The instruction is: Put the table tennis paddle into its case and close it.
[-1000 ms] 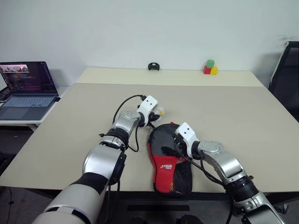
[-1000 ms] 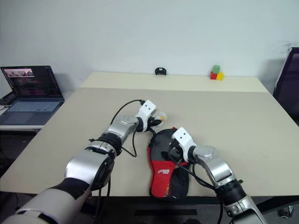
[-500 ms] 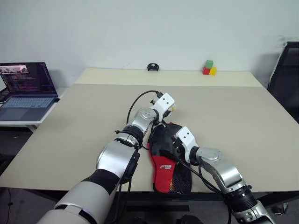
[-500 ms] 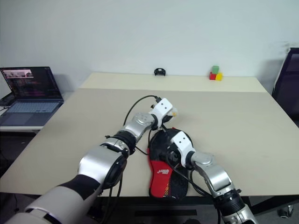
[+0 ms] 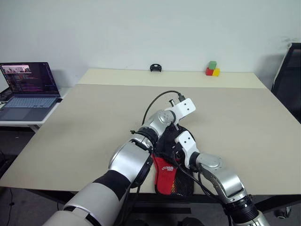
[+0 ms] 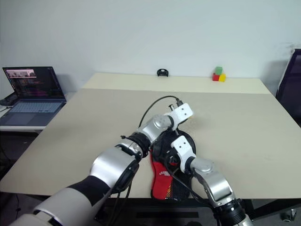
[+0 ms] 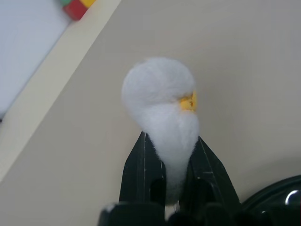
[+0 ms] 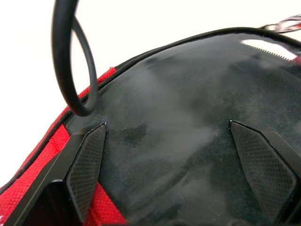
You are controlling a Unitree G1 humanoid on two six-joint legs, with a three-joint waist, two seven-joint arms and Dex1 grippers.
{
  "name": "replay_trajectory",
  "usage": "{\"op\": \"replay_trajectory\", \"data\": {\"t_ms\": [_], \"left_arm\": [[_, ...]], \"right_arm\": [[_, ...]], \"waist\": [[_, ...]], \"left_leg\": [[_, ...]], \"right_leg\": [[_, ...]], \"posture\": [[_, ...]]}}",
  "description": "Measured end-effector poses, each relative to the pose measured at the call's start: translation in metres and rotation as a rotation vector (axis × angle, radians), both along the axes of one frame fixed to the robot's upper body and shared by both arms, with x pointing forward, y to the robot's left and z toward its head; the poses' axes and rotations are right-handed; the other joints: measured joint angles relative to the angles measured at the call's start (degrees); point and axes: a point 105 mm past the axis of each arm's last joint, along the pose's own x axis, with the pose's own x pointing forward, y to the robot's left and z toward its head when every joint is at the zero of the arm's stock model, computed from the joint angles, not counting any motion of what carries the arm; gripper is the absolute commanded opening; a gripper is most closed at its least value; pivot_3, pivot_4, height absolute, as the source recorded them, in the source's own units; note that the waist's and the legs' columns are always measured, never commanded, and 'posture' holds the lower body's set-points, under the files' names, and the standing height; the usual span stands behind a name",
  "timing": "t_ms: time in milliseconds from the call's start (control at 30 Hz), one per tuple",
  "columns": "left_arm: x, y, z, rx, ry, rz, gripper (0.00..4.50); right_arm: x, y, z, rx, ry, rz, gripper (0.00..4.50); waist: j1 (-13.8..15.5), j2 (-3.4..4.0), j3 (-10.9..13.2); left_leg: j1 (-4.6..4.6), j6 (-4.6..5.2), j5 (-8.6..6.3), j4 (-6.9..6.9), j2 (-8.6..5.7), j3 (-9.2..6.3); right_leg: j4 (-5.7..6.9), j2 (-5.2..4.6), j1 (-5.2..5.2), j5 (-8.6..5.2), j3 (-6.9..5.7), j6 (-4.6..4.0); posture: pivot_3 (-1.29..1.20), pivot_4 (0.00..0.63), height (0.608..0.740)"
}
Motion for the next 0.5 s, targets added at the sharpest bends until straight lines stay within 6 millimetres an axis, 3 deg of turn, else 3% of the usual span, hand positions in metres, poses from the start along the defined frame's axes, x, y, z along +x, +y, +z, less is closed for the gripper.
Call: {"op": "replay_trajectory", "data": {"t_ms": [233, 367, 500], "left_arm": [[-0.012, -0.015, -0.014, 0.068, 0.010, -0.079, 0.05], [-0.019, -0.010, -0.036, 0.093, 0.075, -0.098, 1.42], [-0.016, 0.000, -0.039, 0.103, 0.089, -0.089, 2.91]], "right_arm": [[-0.002, 0.002, 0.000, 0.004, 0.008, -0.006, 4.50], [-0.004, 0.003, -0.001, 0.004, 0.010, -0.005, 4.50], [-0.005, 0.005, -0.003, 0.001, 0.015, 0.001, 4.50]], "waist": [[-0.1, 0.14, -0.1], [-0.2, 0.27, -0.2], [-0.2, 0.30, -0.5]], "left_leg": [[0.01, 0.00, 0.00, -0.04, 0.01, 0.01], [0.03, 0.00, 0.00, -0.05, 0.01, 0.01], [0.04, 0.00, -0.01, -0.05, 0.02, 0.01]], "right_leg": [[-0.03, 0.00, 0.00, -0.02, 0.00, 0.02], [-0.02, 0.01, 0.00, -0.02, 0.01, 0.03], [-0.04, 0.01, 0.02, -0.04, 0.01, 0.05]], "posture": [[0.00, 0.150, 0.740], [0.00, 0.150, 0.740], [0.00, 0.150, 0.740]]}}
